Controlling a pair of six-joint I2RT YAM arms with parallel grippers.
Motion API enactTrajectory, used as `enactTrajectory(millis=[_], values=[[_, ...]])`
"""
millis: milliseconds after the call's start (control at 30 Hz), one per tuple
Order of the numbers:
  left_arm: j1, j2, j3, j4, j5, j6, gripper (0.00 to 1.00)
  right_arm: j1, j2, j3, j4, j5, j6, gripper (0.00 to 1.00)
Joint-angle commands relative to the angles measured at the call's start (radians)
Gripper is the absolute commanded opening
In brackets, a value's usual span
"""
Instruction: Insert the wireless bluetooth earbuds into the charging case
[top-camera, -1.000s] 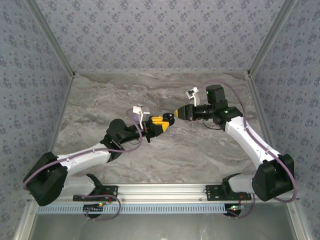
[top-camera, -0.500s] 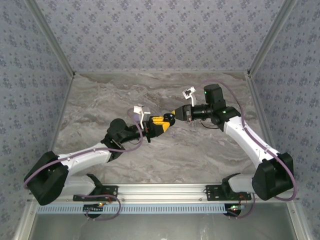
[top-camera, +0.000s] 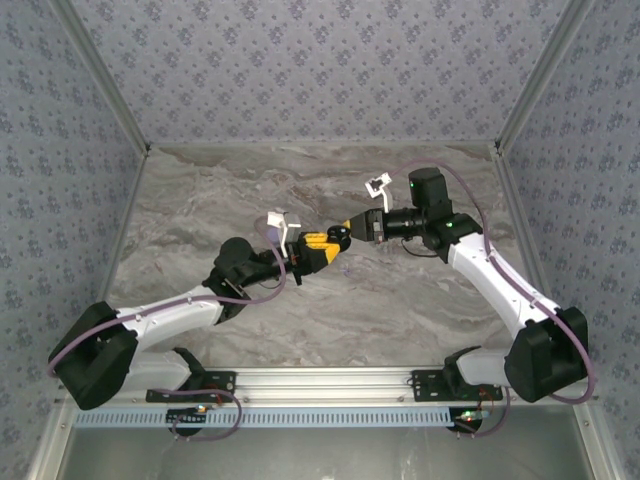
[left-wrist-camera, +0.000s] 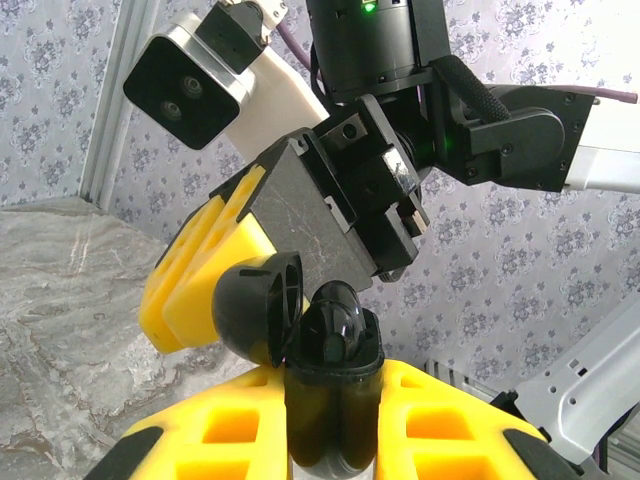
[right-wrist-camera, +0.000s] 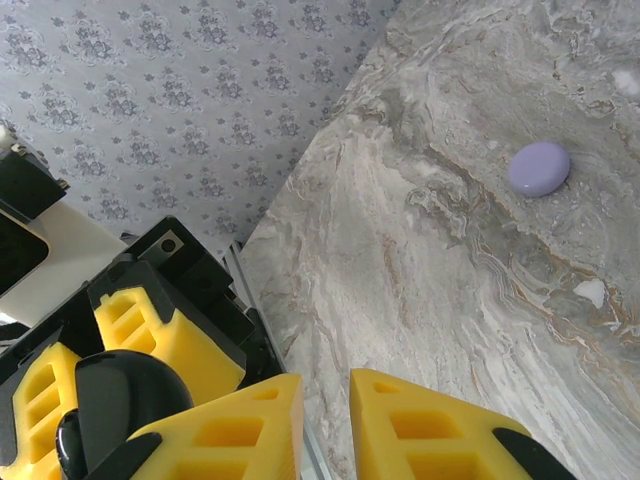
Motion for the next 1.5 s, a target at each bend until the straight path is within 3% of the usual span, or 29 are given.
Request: enactTrajectory(millis=[0, 333, 433, 600, 800, 1067, 1233, 1467], values=[[-0.003, 0.016, -0.001, 0.002, -0.050, -0.017, 0.08, 0.009, -0.035, 0.004, 0.007, -0.050, -0.023, 0.21], [0.000, 0.023, 0.002, -0.028, -0.080, -0.022, 0.08, 0.004, -0.046, 0.010, -0.045, -0.006, -0.054, 0.21], [0.003, 0.021, 0.008, -0.063, -0.109, -0.026, 0.08, -0.004, -0.049, 0.023, -0.112, 0.095, -0.072, 0.23], [0.007, 0.017, 0.101, -0.309, -0.161, -0.015, 0.10, -0.044, -0.060, 0.029, -0.206, 0.237, -0.074, 0.22], [0.038, 0.042, 0.185, -0.490, -0.232, -0.020, 0.13, -0.111, -0.127, -0.020, -0.250, 0.378, -0.049, 0.23], [0.105, 0.160, 0.354, -0.727, -0.320, -0.032, 0.12, -0.168, -0.197, -0.085, -0.273, 0.391, -0.034, 0.26], [0.155, 0.286, 0.501, -0.929, -0.315, -0.017, 0.12, -0.170, -0.232, -0.108, -0.298, 0.395, -0.026, 0.27], [0.198, 0.445, 0.625, -0.991, -0.252, -0.012, 0.11, -0.170, -0.278, -0.155, -0.300, 0.403, -0.003, 0.29]])
